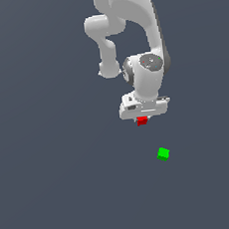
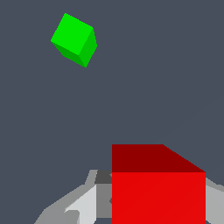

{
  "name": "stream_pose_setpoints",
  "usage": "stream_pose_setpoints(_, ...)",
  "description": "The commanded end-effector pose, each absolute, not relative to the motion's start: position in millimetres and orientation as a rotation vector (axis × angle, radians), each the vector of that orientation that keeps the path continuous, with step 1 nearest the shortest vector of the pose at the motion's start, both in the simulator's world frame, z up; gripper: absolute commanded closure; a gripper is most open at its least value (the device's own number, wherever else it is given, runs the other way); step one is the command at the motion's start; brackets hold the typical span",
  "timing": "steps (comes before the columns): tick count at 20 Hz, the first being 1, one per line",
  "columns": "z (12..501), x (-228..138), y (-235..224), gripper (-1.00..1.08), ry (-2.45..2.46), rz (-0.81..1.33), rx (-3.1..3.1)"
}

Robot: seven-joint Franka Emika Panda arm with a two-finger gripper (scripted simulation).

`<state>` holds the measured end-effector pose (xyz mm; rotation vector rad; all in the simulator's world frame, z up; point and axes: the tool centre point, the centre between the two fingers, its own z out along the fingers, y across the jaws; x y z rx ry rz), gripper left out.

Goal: Stack the red cube on top of the green cube.

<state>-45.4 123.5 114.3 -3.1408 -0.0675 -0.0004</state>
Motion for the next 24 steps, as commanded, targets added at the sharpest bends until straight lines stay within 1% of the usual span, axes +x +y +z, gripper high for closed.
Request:
stream_pose_setpoints(1, 111.9, -38.9, 127.3, 1.08, -0.068, -0.001, -3.141)
stream_pose_setpoints(7, 102.7, -15.6, 140.4, 1.08, -0.068, -0.001, -3.141)
stream_pose_setpoints(24, 72.5, 65.5, 184.9, 1.08, -0.068, -0.001, -3.141)
